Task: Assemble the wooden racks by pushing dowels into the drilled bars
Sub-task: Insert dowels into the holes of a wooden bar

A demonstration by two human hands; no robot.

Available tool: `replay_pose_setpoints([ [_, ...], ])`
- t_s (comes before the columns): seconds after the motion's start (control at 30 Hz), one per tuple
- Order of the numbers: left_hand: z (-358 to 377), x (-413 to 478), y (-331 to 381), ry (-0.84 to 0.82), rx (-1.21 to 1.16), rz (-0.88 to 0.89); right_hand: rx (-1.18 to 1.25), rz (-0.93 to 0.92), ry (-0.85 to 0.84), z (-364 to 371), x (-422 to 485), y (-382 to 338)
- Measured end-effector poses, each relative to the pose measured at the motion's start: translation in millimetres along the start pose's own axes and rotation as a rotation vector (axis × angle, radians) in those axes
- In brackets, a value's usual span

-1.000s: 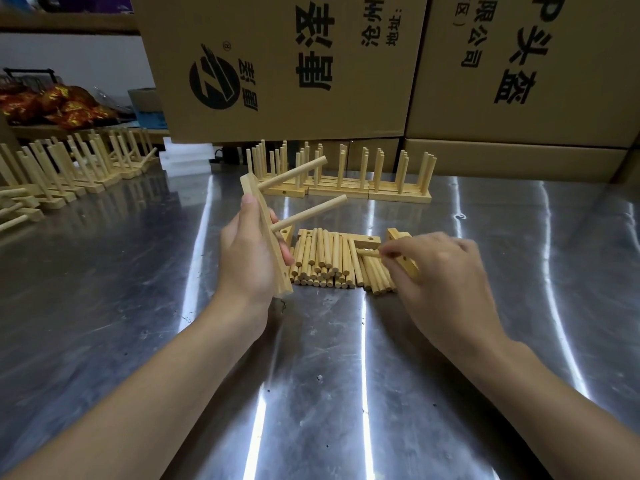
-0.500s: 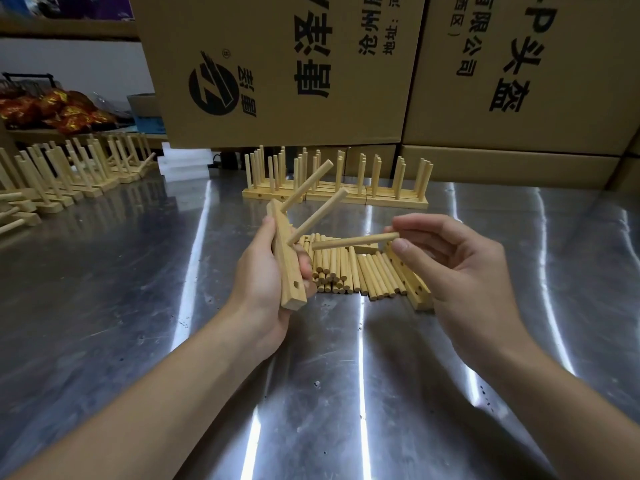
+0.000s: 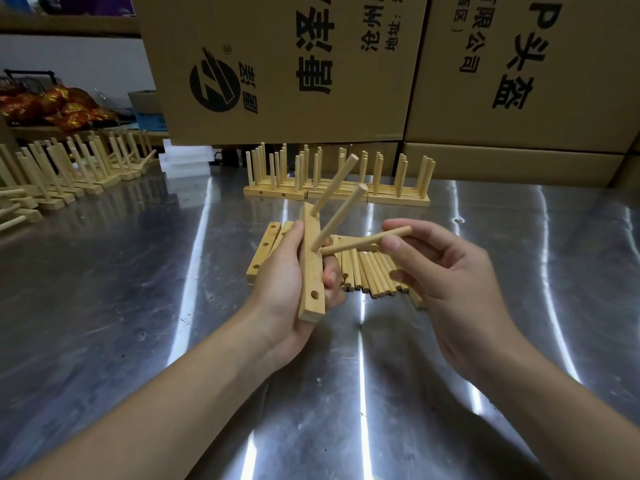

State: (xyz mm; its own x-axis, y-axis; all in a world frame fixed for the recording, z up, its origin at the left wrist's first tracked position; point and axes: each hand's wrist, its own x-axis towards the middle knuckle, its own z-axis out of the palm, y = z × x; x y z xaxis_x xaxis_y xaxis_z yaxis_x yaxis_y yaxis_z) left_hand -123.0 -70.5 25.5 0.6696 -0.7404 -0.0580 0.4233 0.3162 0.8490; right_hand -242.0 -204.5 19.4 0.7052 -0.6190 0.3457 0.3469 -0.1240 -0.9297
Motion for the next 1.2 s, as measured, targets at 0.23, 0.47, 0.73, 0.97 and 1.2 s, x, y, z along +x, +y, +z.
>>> replay_pose_setpoints([
  [0.23,-0.2,1.8,-3.7,0.023,0.062,-0.013,0.072,0.038,-0.115,4.8,-1.8,0.5],
  [0.47,-11.9,7.0,3.0,0.185,0.075,0.022,-0.844,-0.329,-0.438,-2.0,-11.0,-4.0],
  [0.73,-10.8,8.1,2.5,0.162,0.094,0.079,-0.923,-0.459,-0.512,8.3,-17.6,-9.1],
  [0.97,-7.7,5.3,4.3,0.068,0.132,0.088,-1.012,-0.465,-0.518,11.4,-17.7,-15.7],
  [1.2,-4.2,1.6,2.4,0.12,0.348,0.219,-1.109,-0.48,-0.561,14.3,-22.4,-17.9],
])
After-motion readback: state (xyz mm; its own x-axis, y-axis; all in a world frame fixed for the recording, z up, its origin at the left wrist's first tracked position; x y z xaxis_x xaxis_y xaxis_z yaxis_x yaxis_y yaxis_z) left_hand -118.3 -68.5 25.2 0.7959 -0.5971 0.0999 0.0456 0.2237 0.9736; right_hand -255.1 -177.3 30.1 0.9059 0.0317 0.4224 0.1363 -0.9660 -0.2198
